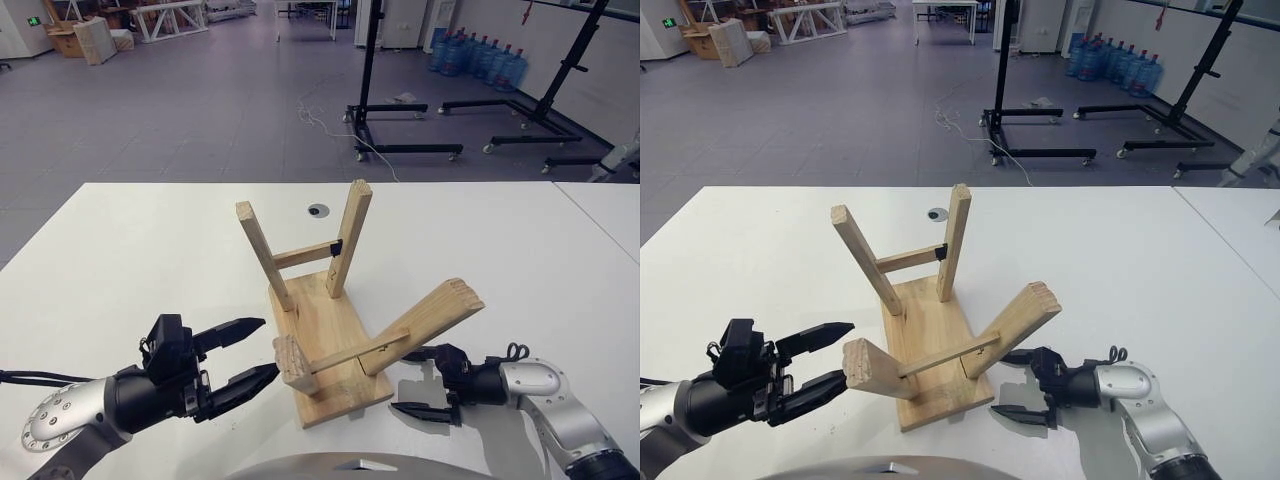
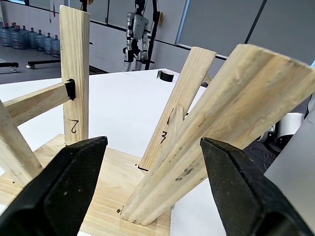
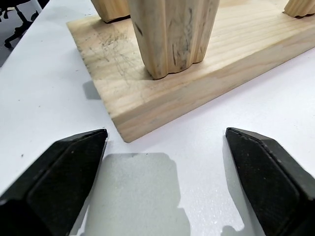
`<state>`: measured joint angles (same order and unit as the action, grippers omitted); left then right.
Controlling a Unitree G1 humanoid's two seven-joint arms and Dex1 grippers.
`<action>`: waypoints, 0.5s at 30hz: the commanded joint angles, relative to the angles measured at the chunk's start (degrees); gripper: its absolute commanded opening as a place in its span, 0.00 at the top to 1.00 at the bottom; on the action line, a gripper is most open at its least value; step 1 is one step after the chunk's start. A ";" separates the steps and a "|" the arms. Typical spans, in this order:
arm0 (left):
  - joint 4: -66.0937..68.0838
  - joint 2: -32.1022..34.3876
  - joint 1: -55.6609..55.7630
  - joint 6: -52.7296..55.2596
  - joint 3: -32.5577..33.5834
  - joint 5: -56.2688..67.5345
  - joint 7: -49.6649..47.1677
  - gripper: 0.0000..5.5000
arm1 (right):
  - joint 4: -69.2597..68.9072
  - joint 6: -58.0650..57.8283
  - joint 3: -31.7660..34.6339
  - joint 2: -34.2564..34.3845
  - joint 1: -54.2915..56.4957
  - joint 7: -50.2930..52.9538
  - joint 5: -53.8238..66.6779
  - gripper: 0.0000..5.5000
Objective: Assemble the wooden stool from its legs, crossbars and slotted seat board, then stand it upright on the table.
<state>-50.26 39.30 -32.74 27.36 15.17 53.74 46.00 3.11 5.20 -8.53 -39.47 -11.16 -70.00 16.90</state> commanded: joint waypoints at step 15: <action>0.24 -1.34 2.24 0.13 -2.45 -0.64 -5.01 0.37 | 0.60 -5.58 -2.78 5.78 2.49 11.65 -4.17 0.19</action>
<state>-50.60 38.33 -31.46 27.71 13.52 54.29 42.07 1.97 1.57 -10.14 -34.60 -8.85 -59.31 14.44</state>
